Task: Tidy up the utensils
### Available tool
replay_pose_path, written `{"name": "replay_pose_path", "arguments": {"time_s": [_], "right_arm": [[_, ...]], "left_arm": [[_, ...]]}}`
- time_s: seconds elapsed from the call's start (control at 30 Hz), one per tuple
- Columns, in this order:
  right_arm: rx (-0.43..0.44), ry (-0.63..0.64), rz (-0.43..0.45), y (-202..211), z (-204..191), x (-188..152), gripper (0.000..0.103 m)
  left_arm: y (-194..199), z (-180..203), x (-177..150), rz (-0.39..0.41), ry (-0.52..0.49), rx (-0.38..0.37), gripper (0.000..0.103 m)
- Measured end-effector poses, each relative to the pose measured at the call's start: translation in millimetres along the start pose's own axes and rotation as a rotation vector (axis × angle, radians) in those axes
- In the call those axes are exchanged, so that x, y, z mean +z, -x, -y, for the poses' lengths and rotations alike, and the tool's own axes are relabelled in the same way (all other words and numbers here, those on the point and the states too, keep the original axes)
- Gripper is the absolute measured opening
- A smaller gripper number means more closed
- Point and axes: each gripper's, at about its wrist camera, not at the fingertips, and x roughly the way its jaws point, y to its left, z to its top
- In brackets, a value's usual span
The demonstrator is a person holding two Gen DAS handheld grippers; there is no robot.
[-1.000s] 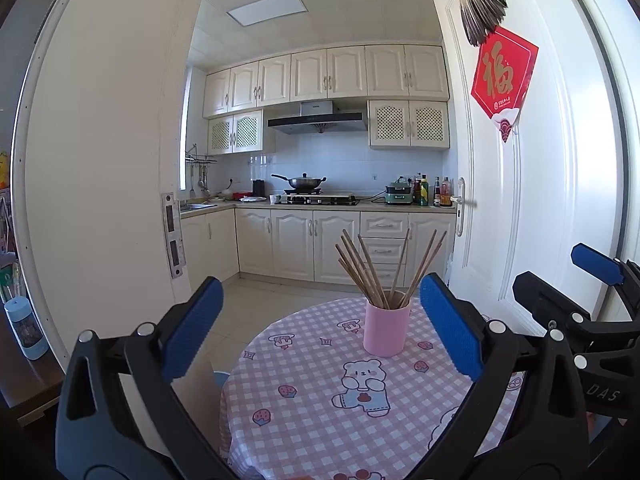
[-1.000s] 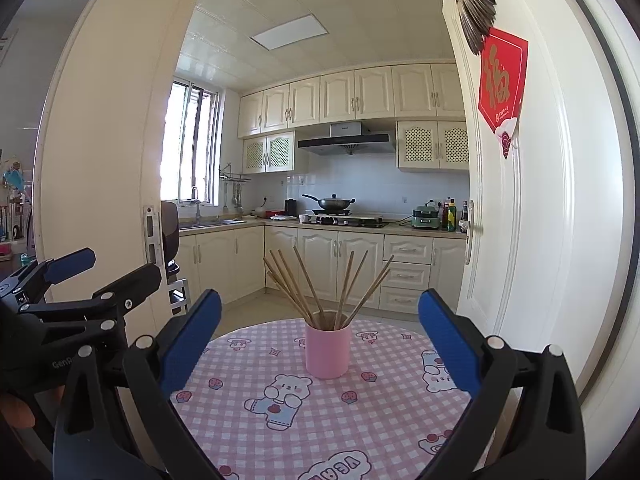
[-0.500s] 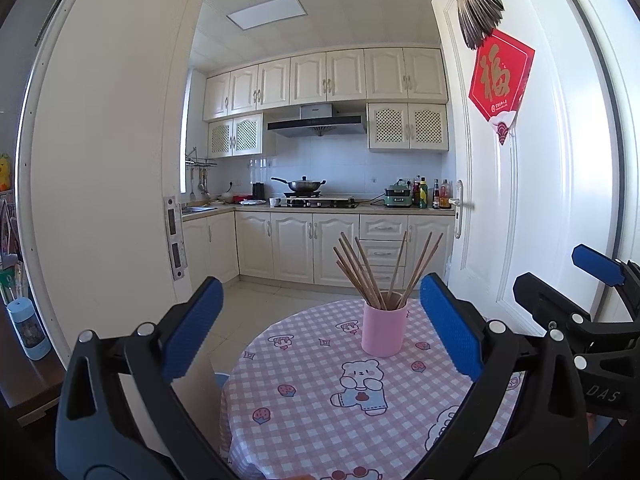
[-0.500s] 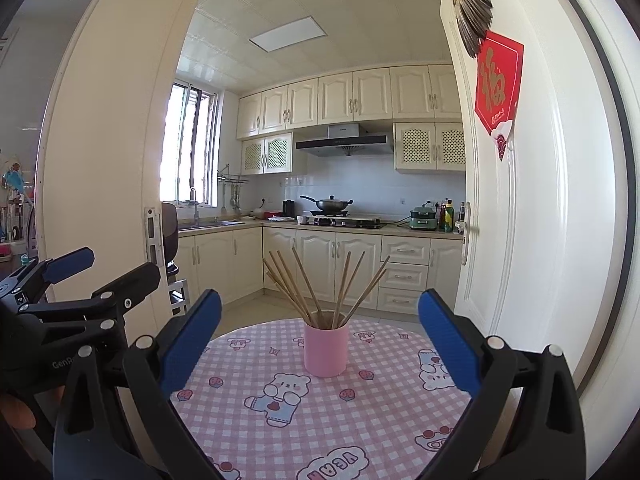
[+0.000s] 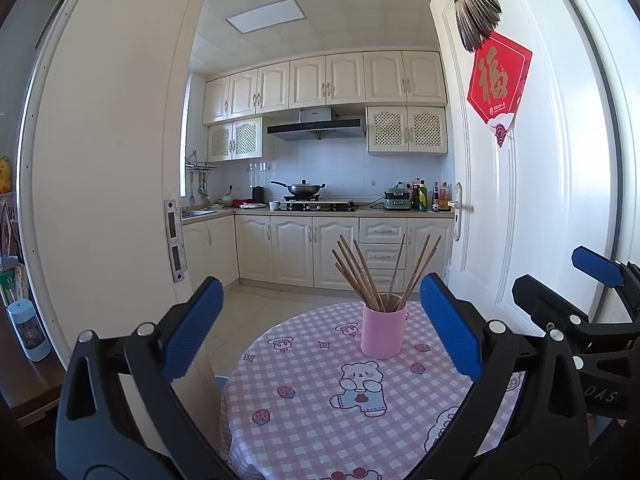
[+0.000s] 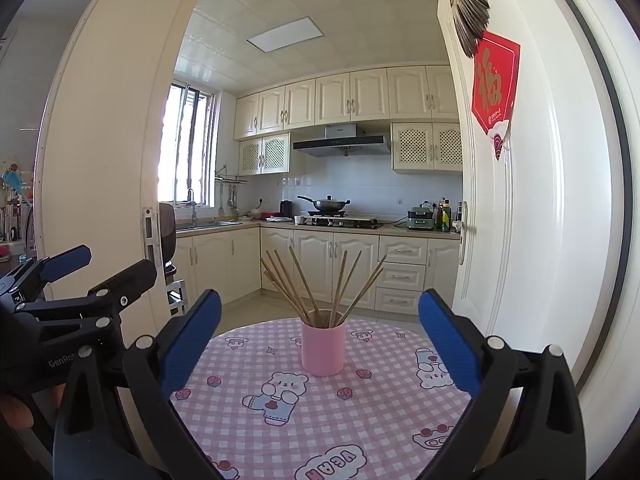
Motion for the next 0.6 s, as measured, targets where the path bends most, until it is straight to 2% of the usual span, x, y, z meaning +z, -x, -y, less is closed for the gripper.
{"name": "replay_pose_path", "arguments": {"time_s": [0.6], "right_arm": [[-0.004,-0.009,-0.016,-6.5,1.9,-3.4,0.095]], "left_arm": [[-3.5,1.8,-2.7,0.003,-0.016,0.022,0.097]]}}
